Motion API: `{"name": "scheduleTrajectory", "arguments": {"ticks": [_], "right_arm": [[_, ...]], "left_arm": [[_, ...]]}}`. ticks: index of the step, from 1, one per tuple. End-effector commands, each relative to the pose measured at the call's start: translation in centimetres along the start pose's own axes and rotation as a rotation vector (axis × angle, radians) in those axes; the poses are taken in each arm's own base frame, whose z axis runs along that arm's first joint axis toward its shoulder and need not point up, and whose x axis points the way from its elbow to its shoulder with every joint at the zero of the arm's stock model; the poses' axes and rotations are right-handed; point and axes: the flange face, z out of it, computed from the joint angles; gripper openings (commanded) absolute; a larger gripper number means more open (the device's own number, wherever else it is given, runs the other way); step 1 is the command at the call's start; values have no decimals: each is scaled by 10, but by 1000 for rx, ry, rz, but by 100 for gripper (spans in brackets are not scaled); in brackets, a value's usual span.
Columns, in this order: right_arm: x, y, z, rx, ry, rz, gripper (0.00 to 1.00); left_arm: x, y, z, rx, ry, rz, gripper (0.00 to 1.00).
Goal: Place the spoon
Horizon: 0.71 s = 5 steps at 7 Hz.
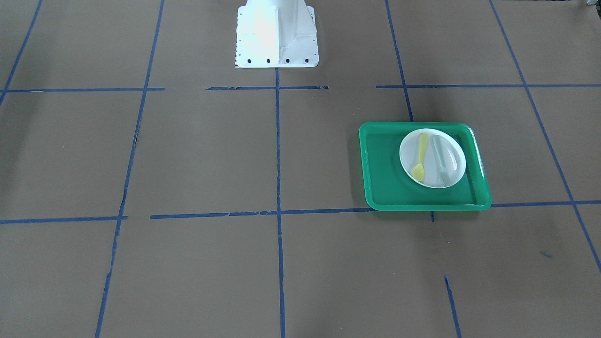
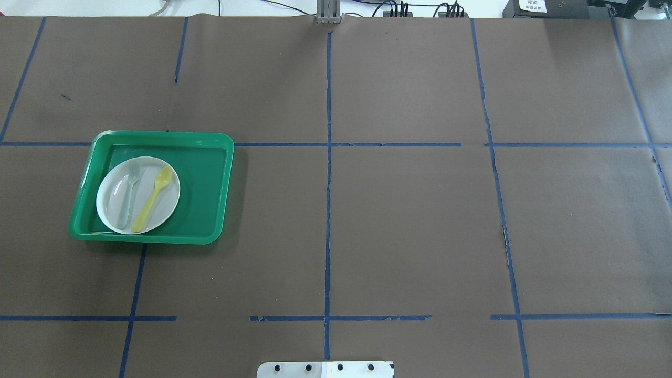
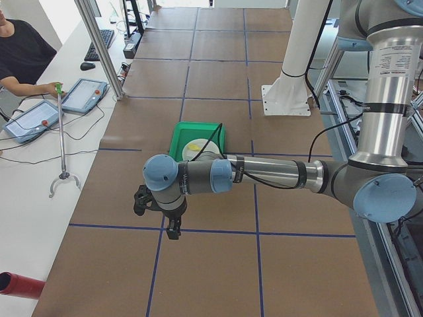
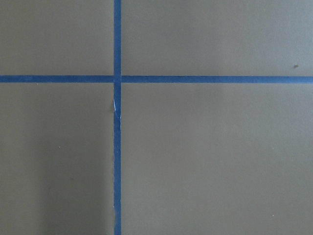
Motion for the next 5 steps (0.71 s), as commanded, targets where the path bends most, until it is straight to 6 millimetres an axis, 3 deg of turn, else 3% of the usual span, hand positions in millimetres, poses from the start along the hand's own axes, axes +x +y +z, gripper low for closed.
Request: {"name": "scheduleTrajectory", "arguments": {"ticks": [1, 4, 5], "right_arm": [[0, 0, 0, 0, -1, 0, 100], [0, 0, 1, -1, 0, 1, 100], [0, 0, 1, -1, 0, 1, 100]], "left_arm": [[-1, 1, 1, -2, -1, 0, 100], [3, -13, 1, -4, -5, -23, 100], [-1, -7, 3, -4, 5, -23, 100]]}}
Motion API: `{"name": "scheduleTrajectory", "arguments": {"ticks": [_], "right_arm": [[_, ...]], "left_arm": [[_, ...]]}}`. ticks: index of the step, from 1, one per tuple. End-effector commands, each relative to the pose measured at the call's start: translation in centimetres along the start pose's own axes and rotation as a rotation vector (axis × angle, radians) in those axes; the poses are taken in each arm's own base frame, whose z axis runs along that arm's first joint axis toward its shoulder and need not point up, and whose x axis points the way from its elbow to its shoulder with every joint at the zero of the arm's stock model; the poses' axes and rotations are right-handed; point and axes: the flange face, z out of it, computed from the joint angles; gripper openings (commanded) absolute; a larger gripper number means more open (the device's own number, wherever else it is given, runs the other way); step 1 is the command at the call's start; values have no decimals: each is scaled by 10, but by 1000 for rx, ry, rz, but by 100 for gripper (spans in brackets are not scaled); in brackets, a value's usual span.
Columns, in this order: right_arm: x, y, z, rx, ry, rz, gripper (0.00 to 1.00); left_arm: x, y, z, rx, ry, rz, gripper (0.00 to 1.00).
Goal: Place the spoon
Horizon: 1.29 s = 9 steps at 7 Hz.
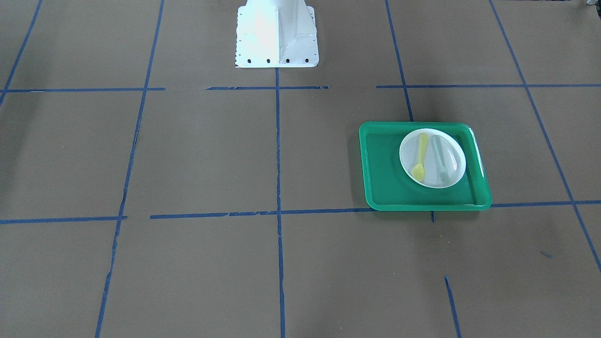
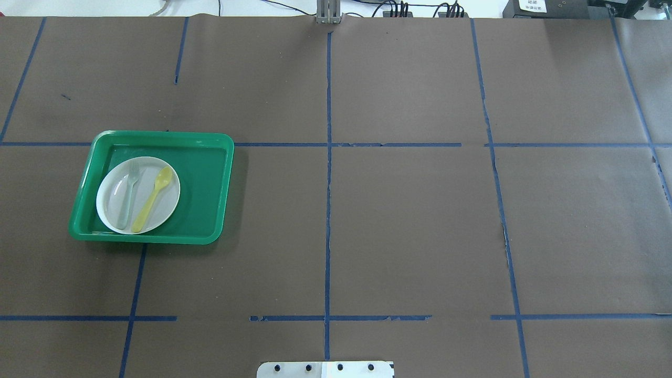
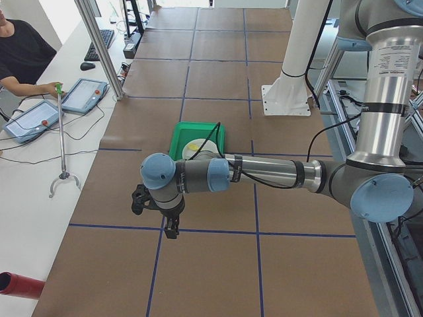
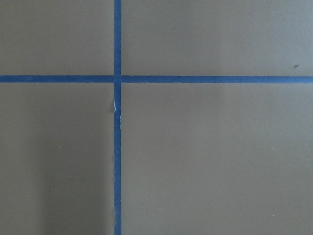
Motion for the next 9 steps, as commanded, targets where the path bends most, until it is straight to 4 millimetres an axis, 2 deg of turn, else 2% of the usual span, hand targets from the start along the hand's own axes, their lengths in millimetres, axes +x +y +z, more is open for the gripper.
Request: {"name": "scheduleTrajectory", "arguments": {"ticks": [1, 2, 3, 4, 6, 7, 8, 9], "right_arm": [[0, 0, 0, 1, 0, -1, 100], [0, 0, 0, 0, 2, 0, 100], [0, 0, 0, 0, 2, 0, 100], [0, 0, 0, 1, 0, -1, 100], [0, 0, 0, 1, 0, -1, 100], [0, 0, 0, 1, 0, -1, 100], [0, 0, 0, 1, 0, -1, 100], [0, 0, 0, 1, 0, -1, 100]], "left_arm": [[-2, 1, 2, 8, 3, -4, 100], [9, -6, -5, 47, -1, 43, 100], [42, -19, 4, 83, 49, 90, 100], [98, -31, 39, 58, 105, 89, 100], [175, -39, 68, 117, 161, 125, 100], [229, -45, 86, 81, 178, 104, 100], [283, -61, 96, 101, 143, 101, 99], [332, -60, 117, 88, 131, 105, 99]]}}
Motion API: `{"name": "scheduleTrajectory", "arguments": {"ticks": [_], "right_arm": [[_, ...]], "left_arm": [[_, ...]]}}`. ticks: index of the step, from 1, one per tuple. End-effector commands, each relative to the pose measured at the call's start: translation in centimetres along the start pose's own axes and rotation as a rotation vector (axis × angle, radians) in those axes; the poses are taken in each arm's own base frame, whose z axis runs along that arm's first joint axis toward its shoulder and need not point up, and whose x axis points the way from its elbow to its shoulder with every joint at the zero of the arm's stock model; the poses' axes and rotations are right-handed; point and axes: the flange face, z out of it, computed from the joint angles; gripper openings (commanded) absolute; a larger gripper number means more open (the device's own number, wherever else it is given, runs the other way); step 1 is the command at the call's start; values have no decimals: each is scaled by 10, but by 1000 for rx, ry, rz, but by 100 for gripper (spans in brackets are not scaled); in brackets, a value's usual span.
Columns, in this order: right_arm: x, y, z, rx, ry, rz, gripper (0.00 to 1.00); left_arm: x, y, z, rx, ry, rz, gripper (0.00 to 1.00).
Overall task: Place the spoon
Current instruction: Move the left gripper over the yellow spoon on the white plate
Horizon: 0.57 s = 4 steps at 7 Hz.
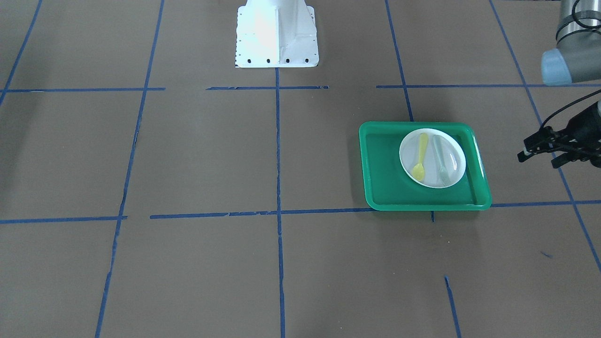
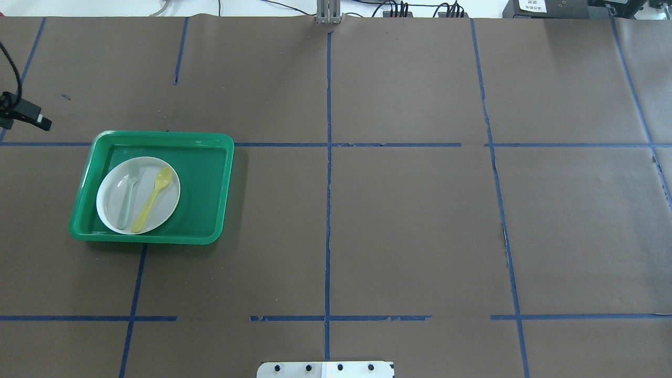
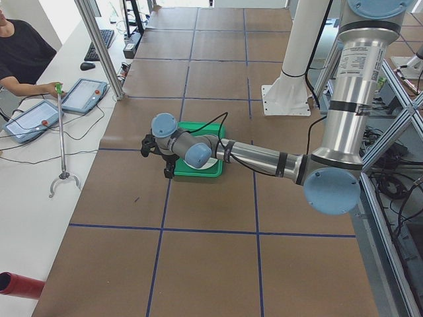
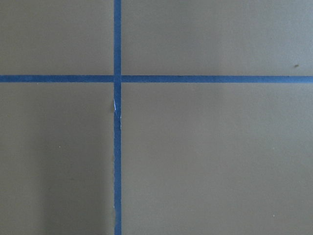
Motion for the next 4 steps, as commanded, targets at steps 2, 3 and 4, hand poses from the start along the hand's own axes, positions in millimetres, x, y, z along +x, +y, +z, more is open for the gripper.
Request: {"name": "scheduleTrajectory", "arguments": {"ticks": [2, 3, 4], "right_arm": [[0, 0, 0, 0, 0, 0, 100], [0, 0, 0, 0, 2, 0, 100], [0, 0, 0, 0, 0, 0, 100]], "left_arm": [[121, 6, 75, -55, -6, 52, 93], [135, 14, 93, -40, -49, 78, 92], [145, 24, 108, -55, -58, 98, 89]]}}
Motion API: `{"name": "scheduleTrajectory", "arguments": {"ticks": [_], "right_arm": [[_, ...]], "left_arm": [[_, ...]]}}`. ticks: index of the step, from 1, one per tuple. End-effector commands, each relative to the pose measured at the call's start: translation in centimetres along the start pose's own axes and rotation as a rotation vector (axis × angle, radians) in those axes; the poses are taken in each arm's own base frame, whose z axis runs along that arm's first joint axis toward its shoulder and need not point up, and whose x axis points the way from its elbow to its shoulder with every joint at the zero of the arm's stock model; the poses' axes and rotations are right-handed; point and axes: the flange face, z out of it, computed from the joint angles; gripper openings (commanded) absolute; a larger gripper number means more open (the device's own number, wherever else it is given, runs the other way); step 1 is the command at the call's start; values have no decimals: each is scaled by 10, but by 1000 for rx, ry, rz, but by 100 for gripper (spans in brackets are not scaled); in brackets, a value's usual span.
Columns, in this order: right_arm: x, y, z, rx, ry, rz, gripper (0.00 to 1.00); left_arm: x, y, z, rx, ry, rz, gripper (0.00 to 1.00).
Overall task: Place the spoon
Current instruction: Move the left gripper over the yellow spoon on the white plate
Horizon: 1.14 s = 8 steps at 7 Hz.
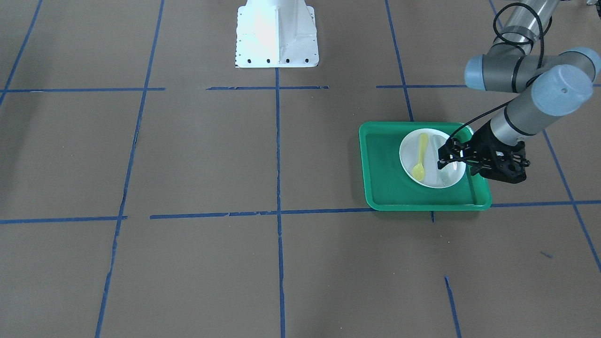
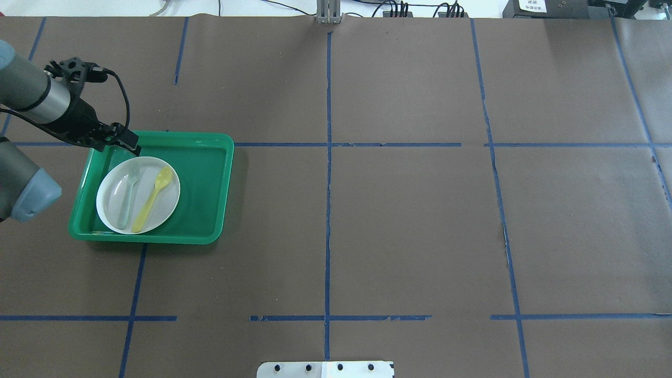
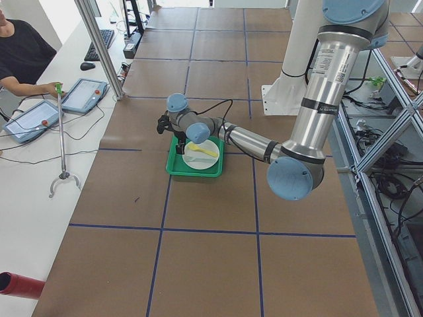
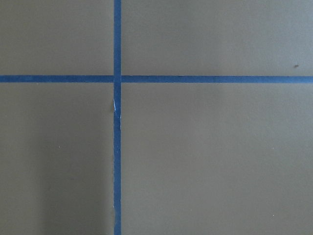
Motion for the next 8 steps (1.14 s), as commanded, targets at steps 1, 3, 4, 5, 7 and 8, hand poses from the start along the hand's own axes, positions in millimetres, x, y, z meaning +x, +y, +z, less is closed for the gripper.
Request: {"name": "scheduleTrajectory", "arguments": {"ticks": [1, 3, 4, 5, 7, 8], "right_arm": [[0, 0, 0, 0, -1, 0, 100], [0, 0, 0, 0, -1, 0, 100], [0, 0, 0, 0, 1, 0, 100], [0, 0, 0, 0, -1, 0, 100], [0, 0, 0, 0, -1, 0, 100], [0, 0, 0, 0, -1, 0, 100]], "left_arm": [[24, 13, 25, -19, -19, 36, 86], [33, 23, 39, -46, -19, 52, 84], [34, 25, 42, -53, -19, 54, 82], [40, 30, 51, -71, -20, 58, 79], [39, 33, 56, -80, -24, 56, 75], [36, 35, 57, -83, -26, 55, 71]]}}
